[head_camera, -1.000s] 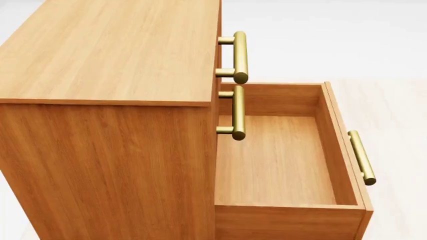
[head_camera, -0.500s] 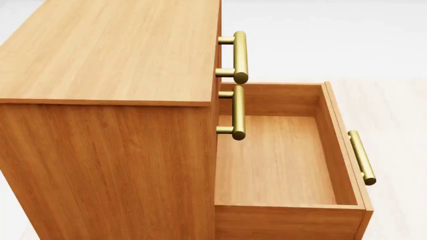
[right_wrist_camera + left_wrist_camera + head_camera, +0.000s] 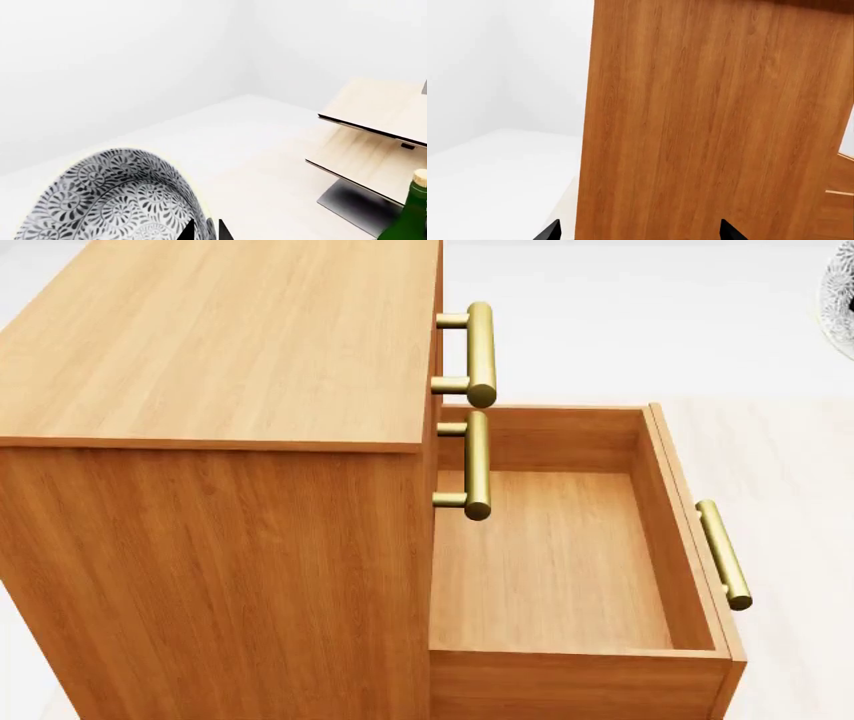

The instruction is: Put the bowl in the bottom drawer of the cabinet and close it.

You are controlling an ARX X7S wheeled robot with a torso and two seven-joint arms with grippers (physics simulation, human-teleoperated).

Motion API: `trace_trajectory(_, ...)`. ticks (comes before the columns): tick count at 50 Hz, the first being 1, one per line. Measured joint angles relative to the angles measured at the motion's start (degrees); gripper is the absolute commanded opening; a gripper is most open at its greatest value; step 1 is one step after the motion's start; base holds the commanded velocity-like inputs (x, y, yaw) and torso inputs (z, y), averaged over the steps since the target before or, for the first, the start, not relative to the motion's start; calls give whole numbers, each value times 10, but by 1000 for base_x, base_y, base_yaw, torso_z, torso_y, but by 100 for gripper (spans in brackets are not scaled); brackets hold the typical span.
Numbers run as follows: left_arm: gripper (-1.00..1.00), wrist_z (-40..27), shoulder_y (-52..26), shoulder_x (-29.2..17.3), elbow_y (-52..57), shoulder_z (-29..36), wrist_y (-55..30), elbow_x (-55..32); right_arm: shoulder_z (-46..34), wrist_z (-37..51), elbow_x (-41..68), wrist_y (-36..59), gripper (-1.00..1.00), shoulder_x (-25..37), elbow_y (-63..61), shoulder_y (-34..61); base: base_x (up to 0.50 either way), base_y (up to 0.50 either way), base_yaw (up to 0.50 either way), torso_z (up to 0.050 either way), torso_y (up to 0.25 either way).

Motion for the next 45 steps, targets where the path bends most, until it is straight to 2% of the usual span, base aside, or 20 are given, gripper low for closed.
trace_trajectory(45, 100, -5, 1, -6, 3, 5, 2, -2, -86, -43, -40, -131, -100, -89, 259, 114, 0, 0, 0, 0, 0)
